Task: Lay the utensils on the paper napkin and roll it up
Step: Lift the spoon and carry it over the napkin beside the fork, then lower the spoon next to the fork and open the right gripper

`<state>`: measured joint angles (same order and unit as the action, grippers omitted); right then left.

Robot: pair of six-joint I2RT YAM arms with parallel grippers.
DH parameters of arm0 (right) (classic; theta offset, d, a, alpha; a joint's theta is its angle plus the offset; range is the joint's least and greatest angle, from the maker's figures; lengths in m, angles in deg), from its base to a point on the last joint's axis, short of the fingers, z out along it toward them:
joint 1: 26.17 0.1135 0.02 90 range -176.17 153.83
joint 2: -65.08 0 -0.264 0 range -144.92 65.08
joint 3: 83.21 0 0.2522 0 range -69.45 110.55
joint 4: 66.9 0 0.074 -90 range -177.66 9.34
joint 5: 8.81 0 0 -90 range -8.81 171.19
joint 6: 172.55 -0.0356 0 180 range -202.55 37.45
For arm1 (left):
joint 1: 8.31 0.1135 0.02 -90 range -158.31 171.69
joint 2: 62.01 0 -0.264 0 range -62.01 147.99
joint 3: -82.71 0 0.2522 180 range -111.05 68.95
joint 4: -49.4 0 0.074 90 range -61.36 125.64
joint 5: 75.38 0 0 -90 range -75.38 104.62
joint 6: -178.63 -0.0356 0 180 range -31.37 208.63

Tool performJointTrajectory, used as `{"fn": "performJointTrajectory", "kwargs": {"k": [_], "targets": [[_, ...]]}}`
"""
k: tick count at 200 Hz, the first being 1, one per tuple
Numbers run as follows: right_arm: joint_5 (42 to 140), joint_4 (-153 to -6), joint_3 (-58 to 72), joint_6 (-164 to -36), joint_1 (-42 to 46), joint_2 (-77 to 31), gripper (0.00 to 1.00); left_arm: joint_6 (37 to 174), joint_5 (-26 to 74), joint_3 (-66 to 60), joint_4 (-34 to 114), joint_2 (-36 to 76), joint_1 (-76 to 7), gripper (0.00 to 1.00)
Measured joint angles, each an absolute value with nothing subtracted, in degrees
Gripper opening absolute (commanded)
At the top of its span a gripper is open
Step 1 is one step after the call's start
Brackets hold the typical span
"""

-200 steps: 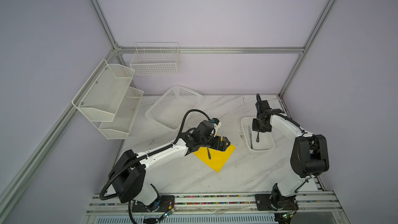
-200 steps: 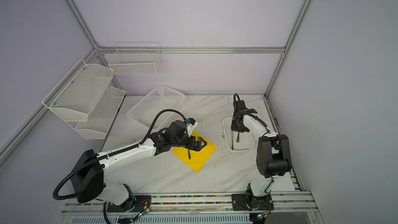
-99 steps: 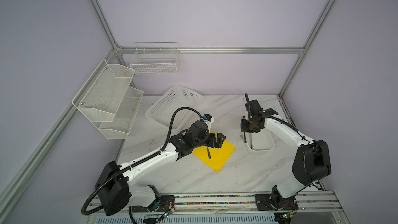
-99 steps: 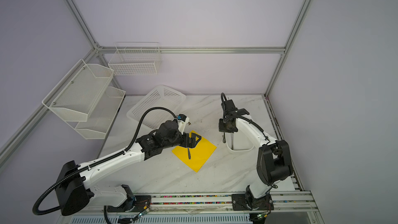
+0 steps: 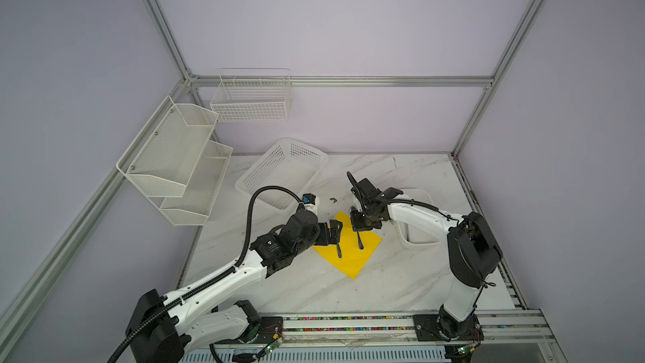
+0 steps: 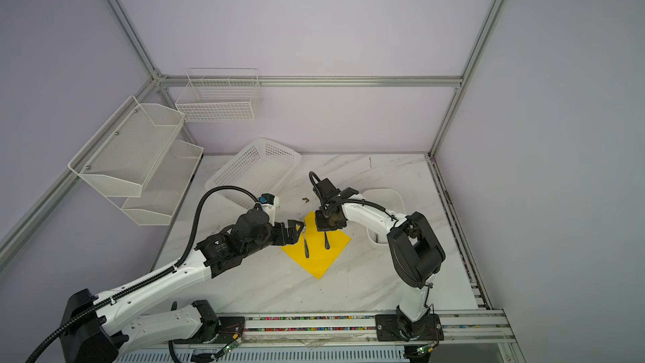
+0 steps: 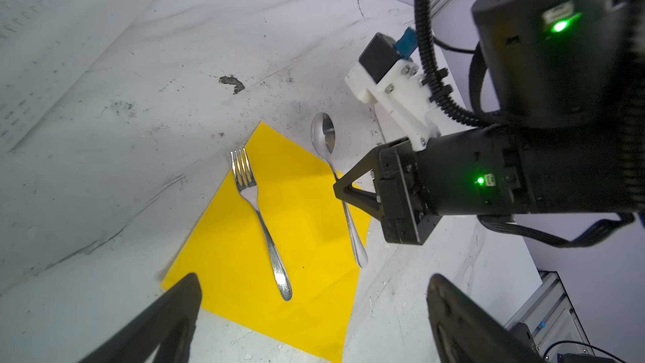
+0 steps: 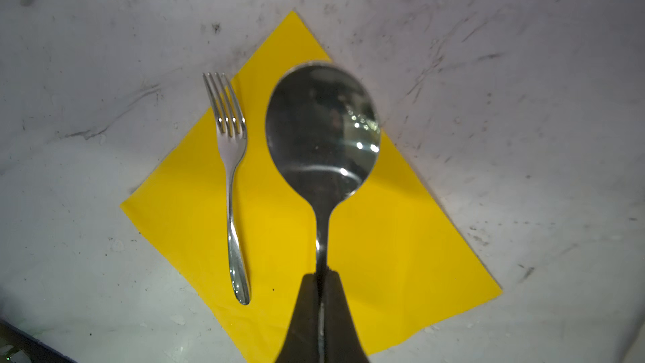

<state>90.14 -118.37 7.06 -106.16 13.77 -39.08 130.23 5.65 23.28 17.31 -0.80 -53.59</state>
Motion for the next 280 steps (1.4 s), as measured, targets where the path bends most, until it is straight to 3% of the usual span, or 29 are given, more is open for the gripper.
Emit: {"fn": "performJointTrajectory", "kwargs": {"k": [71,280], "targets": [[92.6,-114.7,7.3,-109.0,17.6,-45.2,0.06,131.1,2.2,27.5,15.7,-9.5,-52.1,1.0],[92.5,-112.9,10.8,-111.5,17.6,-50.3,0.09,131.0,2.5,28.3,15.4,-8.6,-51.9,0.99]]}}
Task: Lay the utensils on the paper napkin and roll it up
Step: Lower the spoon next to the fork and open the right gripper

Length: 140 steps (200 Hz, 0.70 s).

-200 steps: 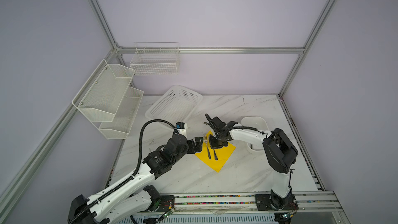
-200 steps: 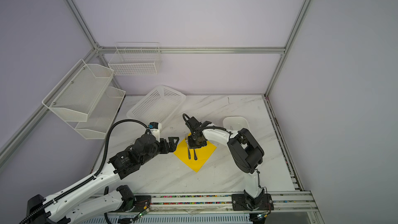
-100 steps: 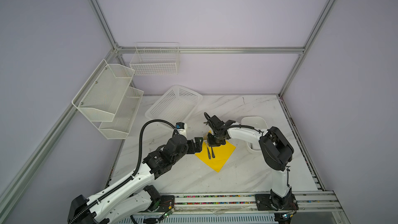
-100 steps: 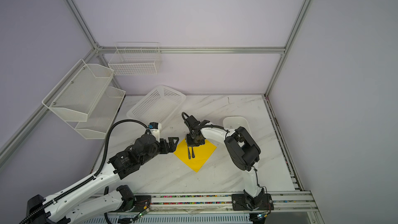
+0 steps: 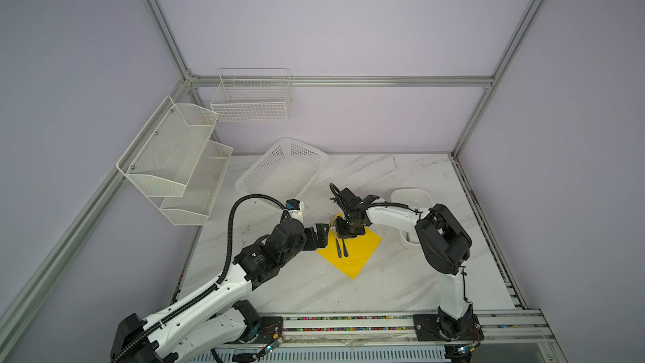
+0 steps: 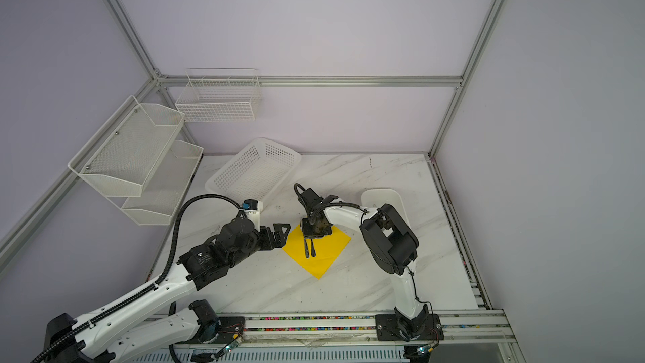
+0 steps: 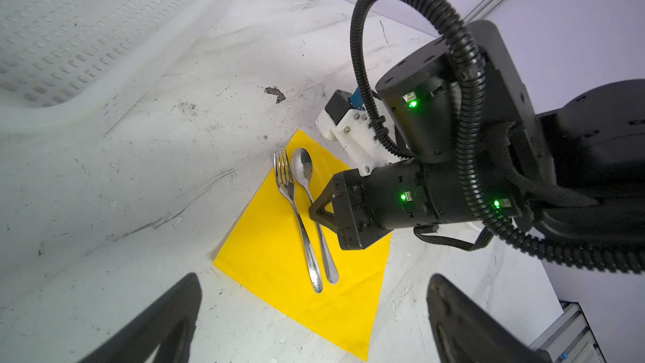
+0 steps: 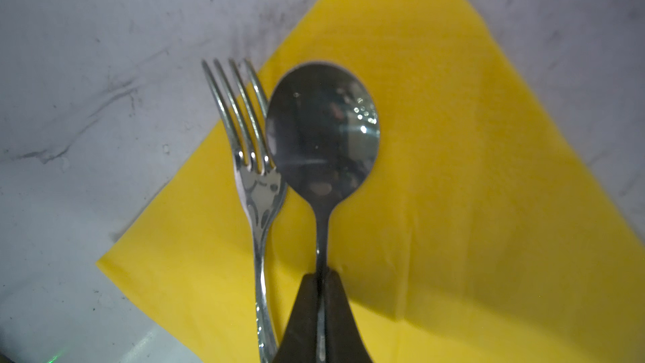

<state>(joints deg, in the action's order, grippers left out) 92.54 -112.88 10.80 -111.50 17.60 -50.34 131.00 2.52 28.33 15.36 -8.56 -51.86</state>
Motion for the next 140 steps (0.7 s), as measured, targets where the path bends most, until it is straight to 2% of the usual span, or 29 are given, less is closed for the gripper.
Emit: {"fn": "performJointTrajectory", "kwargs": {"k": [140], "targets": [[91.9,-113.2,10.8,-111.4,17.6,-50.3,0.1,130.9,4.0,28.3,15.2,-7.6,-51.8,1.0]]}}
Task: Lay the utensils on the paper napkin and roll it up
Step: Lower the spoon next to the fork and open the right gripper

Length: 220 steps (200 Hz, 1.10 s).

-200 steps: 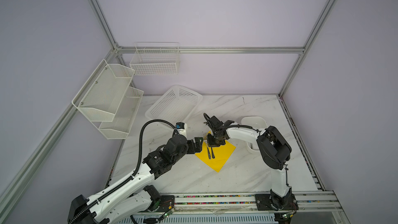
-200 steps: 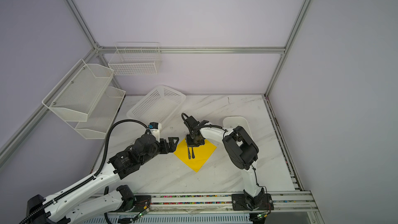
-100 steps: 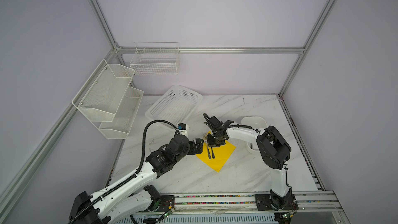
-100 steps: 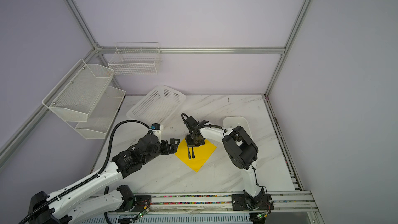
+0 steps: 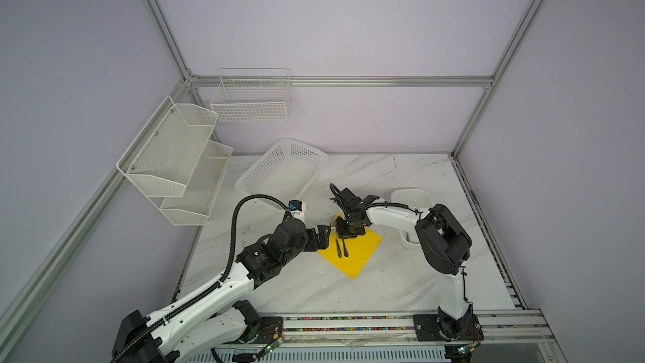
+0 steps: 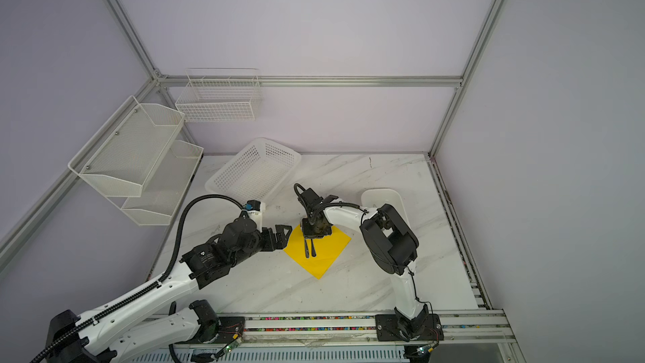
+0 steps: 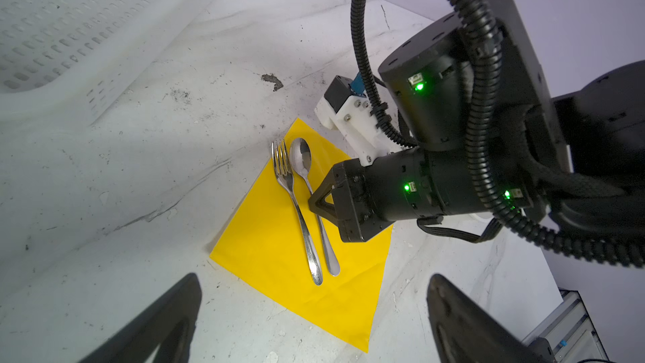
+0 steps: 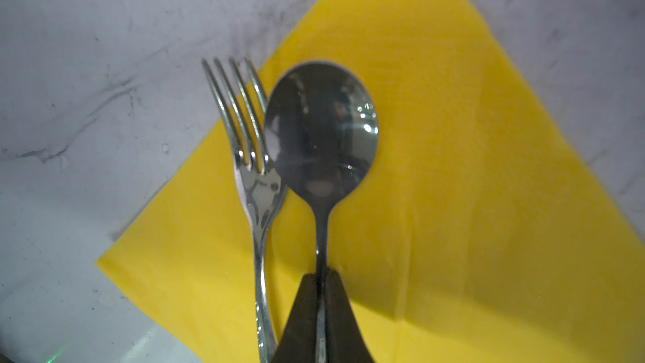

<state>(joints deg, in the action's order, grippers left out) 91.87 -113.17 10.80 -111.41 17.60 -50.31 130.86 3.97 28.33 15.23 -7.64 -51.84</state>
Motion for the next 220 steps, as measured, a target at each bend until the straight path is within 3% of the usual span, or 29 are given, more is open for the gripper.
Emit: {"fn": "performJointTrajectory", "kwargs": {"k": [220], "targets": [[91.3,-114.9,11.0,-113.0,17.6,-50.0,0.15,130.9,4.4,28.3,15.5,-7.1,-51.8,1.0]]}}
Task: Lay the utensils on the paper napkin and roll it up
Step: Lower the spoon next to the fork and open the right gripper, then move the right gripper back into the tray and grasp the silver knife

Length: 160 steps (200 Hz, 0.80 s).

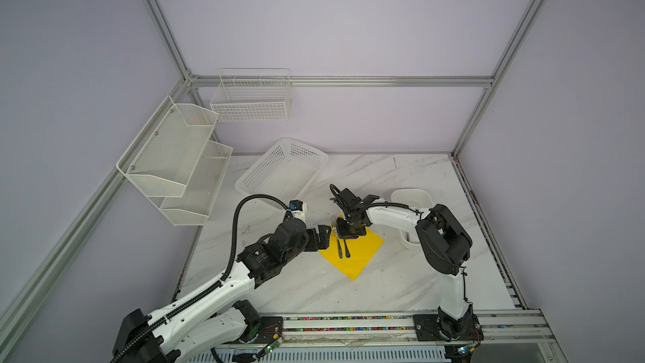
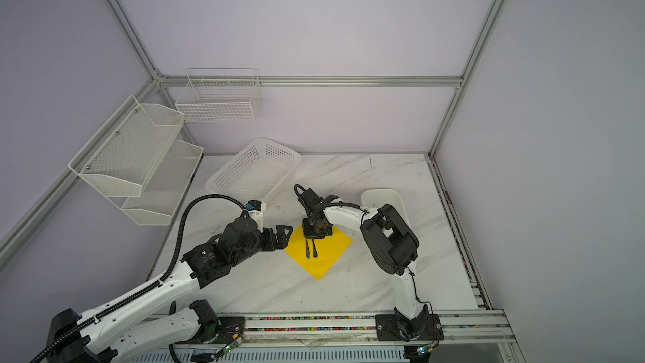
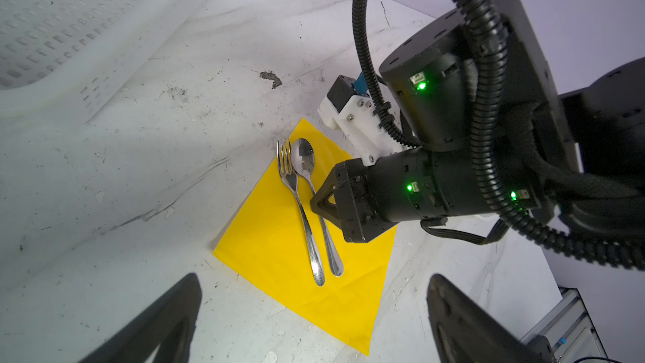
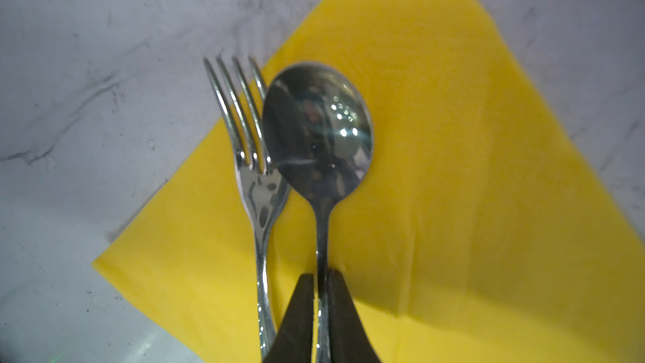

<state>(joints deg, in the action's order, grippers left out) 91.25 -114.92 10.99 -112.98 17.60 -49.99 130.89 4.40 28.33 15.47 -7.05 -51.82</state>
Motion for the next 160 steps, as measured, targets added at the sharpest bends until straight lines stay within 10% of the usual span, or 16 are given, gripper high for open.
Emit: {"fn": "performJointTrajectory", "kwargs": {"k": [106,160], "targets": [[90.5,-115.9,10.3,-114.8,17.2,-46.8,0.18,130.9,6.8,28.3,16.0,-4.6,-51.8,1.0],[85.5,-115.8,4.4,-114.4,4.5,-28.7,0.21,126.7,18.9,27.5,21.6,3.9,-51.8,1.0]]}}
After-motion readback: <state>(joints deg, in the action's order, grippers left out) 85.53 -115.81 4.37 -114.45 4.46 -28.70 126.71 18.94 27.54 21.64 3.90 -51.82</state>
